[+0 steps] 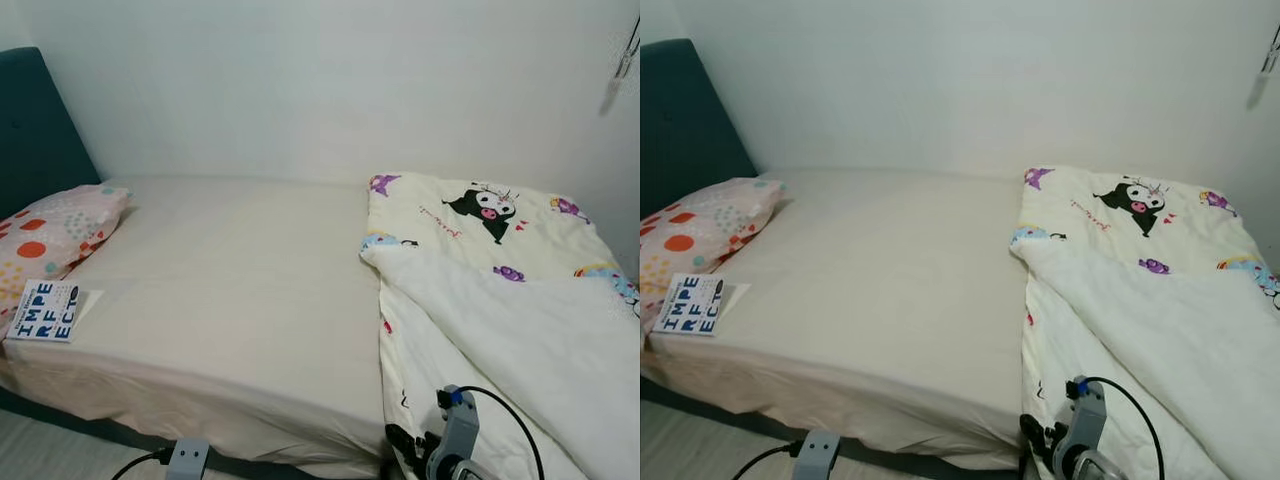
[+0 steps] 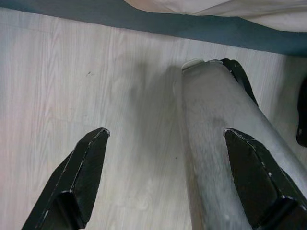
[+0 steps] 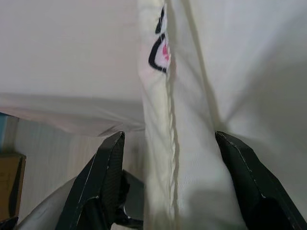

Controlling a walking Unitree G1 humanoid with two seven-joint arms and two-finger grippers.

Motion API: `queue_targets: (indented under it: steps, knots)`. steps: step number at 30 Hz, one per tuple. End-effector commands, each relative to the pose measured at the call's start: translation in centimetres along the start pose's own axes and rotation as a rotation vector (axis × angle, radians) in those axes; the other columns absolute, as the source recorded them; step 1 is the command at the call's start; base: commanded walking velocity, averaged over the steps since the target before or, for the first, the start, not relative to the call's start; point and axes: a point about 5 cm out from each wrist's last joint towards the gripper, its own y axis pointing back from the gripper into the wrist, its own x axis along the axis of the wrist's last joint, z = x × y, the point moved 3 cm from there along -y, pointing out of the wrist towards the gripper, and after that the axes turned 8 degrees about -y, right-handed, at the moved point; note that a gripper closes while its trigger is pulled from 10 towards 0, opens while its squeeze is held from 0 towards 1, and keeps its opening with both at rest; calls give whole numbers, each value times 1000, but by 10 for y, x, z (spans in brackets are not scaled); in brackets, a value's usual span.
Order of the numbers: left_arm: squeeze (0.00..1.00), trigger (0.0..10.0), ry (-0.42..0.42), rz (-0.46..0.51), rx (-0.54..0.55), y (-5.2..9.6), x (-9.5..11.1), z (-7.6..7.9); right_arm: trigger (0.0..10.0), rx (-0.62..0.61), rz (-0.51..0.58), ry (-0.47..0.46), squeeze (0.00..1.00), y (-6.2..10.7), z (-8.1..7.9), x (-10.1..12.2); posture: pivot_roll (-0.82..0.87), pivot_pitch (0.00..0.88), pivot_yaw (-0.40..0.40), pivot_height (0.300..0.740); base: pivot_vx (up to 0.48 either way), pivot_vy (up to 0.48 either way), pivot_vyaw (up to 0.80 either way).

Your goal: Clean up the room

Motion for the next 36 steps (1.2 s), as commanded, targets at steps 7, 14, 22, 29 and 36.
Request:
queue_targets:
  steps: [7,14,22,29,36]
  knots:
    - [0,10000,-26,-23,-6,0,-3,1,10000,9,-27,14,0,-2,-5,-9,-162,0,59,692,0,0,0]
    - [0,10000,-35,-30,-7,0,-5,1,10000,61,-28,9,0,-4,-12,-8,-161,0,56,712,0,0,0]
    - [0,10000,-58,-59,-14,1,-13,3,10000,100,-79,42,0,-4,-17,-16,-157,0,50,740,0,0,0]
    - [0,10000,-80,-84,-14,2,-18,2,10000,64,-86,49,0,-3,-11,-20,-157,0,56,740,0,0,0]
    - [0,10000,-99,-101,-1,2,-21,-1,10000,2,-87,37,0,0,-1,-22,-161,0,64,740,0,0,0]
